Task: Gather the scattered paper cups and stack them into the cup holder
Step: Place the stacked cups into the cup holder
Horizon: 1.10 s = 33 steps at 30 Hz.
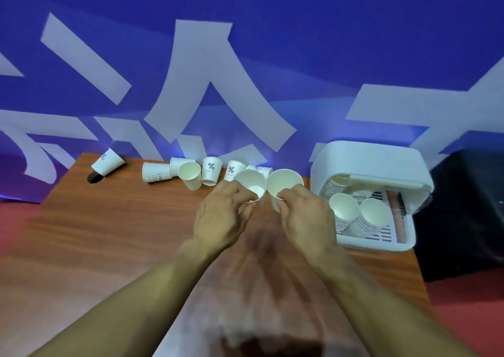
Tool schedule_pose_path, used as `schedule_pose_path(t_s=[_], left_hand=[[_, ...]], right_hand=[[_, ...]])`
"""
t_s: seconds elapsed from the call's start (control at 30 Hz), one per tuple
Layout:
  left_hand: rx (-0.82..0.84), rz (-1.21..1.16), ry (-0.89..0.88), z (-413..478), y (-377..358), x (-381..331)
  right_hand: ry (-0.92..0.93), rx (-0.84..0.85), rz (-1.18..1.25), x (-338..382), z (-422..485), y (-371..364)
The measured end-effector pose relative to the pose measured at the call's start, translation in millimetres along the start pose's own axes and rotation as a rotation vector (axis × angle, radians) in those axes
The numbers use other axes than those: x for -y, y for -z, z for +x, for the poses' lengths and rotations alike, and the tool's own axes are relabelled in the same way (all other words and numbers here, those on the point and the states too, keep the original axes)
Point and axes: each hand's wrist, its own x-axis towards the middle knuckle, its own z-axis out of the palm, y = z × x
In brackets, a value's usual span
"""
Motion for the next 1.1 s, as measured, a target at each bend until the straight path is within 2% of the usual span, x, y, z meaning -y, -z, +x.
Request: schedule_pose_path(t_s=[0.27,0.57,0.87,1.1], left_hand=[[0.014,-0.025,-0.129,24,-24,-79],[0.009,-0.145,-0.202,42,-69,-145],[0.077,-0.103,-0.171,60,-105,-151],[0.096,-0.079,-0.125,58,-116,-149]], right_hand=[[-0.143,-0.130,-0.016,-64,-31,52],[-0.332,-0.157,0.004,-137,-48,83],[-0.341,-0.163,0.036,-174,-43,67],[-0.388,-0.081,0.098,-194,-47,49]])
